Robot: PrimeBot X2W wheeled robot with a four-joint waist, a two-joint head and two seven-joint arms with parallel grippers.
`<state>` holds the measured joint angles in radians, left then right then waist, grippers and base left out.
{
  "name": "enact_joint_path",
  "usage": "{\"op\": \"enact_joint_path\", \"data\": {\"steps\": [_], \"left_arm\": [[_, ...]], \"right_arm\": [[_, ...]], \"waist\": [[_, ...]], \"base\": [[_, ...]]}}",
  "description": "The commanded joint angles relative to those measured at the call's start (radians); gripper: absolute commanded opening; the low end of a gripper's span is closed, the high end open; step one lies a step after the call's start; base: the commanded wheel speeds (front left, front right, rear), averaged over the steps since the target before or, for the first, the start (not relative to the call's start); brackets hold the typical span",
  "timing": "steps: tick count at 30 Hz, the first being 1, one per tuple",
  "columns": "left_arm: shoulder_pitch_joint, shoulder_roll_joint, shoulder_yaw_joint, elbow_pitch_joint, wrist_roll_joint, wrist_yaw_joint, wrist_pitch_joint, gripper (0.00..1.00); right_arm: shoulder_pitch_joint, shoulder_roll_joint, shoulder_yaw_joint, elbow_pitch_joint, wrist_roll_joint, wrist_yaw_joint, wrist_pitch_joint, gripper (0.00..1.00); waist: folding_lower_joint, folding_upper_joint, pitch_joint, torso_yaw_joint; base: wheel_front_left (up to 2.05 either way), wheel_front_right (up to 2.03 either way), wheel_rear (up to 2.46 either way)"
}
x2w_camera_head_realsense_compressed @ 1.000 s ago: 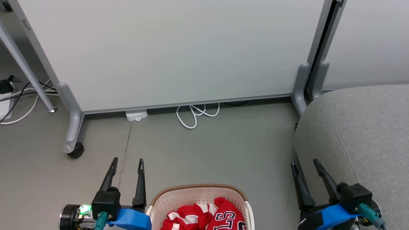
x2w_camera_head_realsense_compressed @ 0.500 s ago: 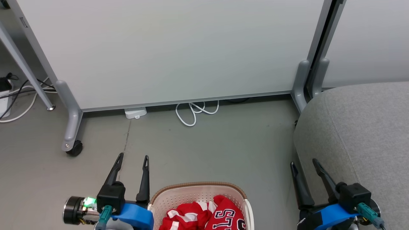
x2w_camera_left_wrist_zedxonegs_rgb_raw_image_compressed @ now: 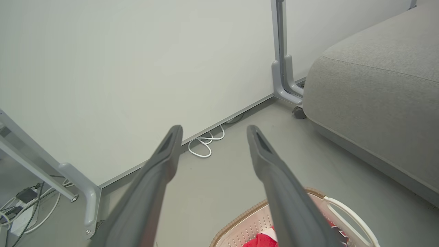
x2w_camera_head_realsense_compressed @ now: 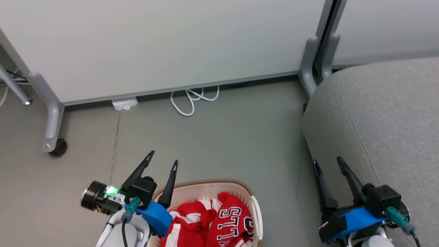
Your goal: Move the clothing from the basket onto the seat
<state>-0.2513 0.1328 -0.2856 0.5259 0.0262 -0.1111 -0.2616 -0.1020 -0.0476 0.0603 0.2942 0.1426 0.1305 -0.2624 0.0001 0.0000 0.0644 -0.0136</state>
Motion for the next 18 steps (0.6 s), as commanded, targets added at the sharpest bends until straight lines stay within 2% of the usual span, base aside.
{"op": "enact_joint_path", "data": {"steps": [1,8,18], "left_arm": [[-0.039,0.011,-0.024,0.025,0.009,-0.008,-0.005,1.0],[-0.142,0.043,-0.158,0.146,0.018,-0.021,-0.005,1.0],[-0.311,0.093,-0.442,0.33,-0.048,-0.019,-0.005,1.0]], "right_arm": [[-0.019,-0.005,-0.002,-0.008,-0.004,0.0,-0.004,1.0],[-0.071,-0.005,-0.004,-0.028,-0.008,0.0,-0.004,1.0],[-0.157,-0.004,-0.006,-0.064,-0.014,0.0,-0.004,1.0]], "waist": [[-0.0001,0.0,0.047,-0.025],[-0.0001,0.0,0.15,-0.058],[-0.0001,0.0,0.317,-0.089]], "base": [[0.0,0.0,0.0],[0.0,0.0,0.0],[0.0,0.0,0.0]]}}
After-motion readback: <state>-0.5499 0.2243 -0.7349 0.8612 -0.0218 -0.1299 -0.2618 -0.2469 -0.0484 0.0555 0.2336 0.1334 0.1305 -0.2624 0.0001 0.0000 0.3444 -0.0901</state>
